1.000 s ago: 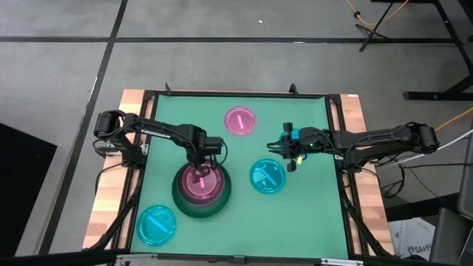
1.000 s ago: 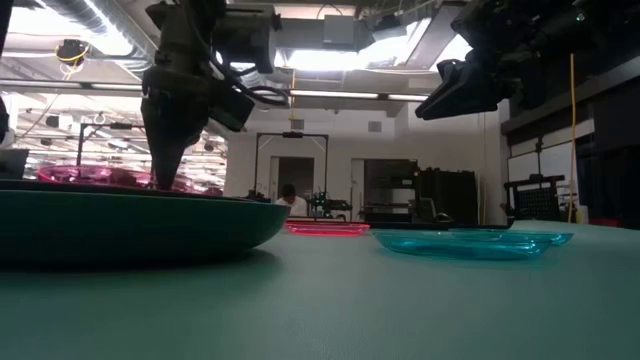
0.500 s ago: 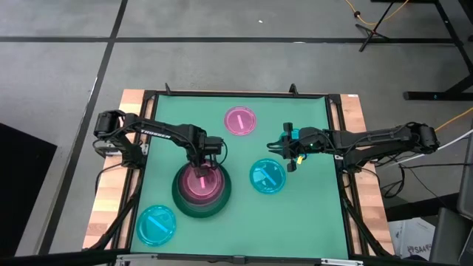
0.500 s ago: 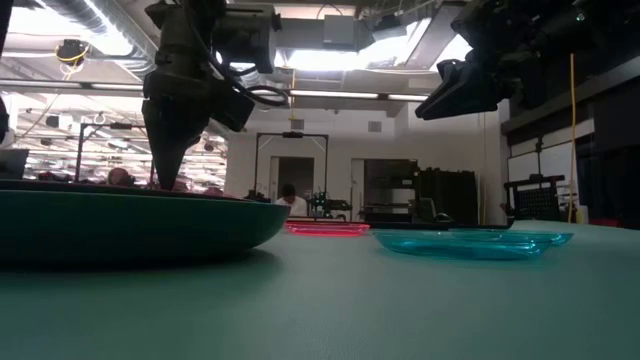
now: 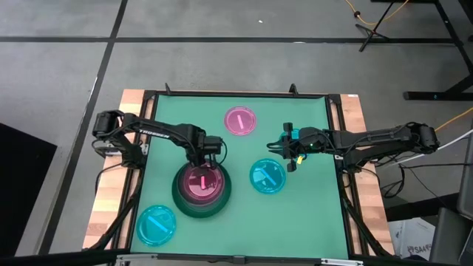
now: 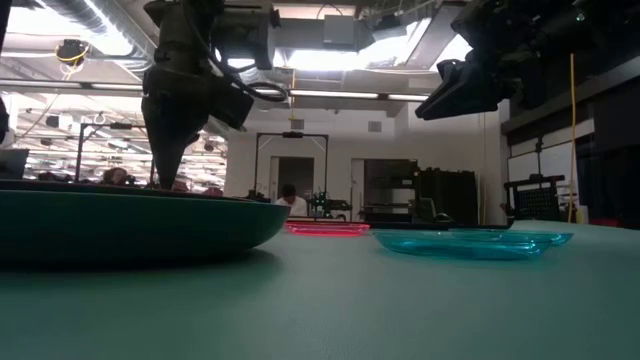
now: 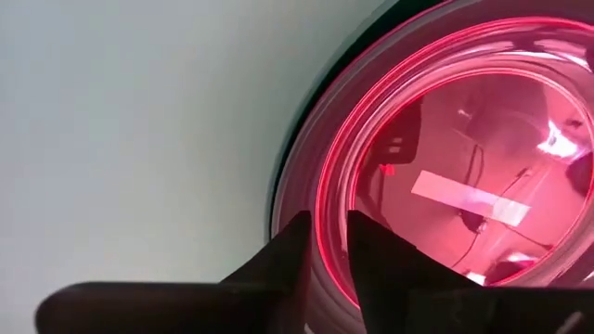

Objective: Stack plastic plates
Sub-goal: Stack the top light blue plate on top of the stacked light pink plate

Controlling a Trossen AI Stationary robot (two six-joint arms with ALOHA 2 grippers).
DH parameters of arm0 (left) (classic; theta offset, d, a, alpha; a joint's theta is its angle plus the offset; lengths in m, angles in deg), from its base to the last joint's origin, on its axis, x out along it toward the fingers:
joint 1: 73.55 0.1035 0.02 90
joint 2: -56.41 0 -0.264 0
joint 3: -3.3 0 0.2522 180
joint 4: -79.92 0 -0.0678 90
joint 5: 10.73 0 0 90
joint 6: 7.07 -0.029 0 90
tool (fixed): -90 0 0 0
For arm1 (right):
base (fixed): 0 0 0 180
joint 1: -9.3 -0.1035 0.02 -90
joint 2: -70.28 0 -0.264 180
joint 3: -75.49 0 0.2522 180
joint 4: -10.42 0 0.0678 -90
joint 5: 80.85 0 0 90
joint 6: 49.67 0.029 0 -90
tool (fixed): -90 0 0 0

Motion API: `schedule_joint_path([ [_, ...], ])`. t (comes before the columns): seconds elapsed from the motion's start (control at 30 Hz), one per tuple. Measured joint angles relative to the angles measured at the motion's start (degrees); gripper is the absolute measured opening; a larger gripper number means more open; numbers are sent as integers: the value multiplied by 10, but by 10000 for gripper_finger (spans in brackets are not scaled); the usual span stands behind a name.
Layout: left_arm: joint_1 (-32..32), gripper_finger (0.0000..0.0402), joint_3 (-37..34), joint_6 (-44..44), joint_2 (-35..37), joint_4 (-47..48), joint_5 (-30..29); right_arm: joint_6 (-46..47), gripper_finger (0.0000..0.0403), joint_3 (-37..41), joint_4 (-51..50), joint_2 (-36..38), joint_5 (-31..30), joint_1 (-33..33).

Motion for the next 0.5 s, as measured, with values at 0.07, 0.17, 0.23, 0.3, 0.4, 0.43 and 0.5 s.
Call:
schedule_joint_path([
  [0.07,0,62,0,0,10,3,0,0,83,0,-1,0,0,0],
  [0.17,0,61,0,1,30,-3,1,0,83,0,-2,0,-3,0],
  [0.23,-1,61,0,1,46,-4,1,0,83,0,1,0,-13,0],
  [0.3,-2,61,0,-5,67,-4,-1,0,83,0,0,0,-21,0],
  [0.4,-4,61,0,-16,101,-5,-3,1,87,0,2,0,-37,0],
  [0.43,-6,61,0,-16,112,-6,-9,5,91,0,2,0,-45,0],
  [0.5,-12,61,0,-17,139,-7,-23,17,105,-2,2,0,-61,0],
])
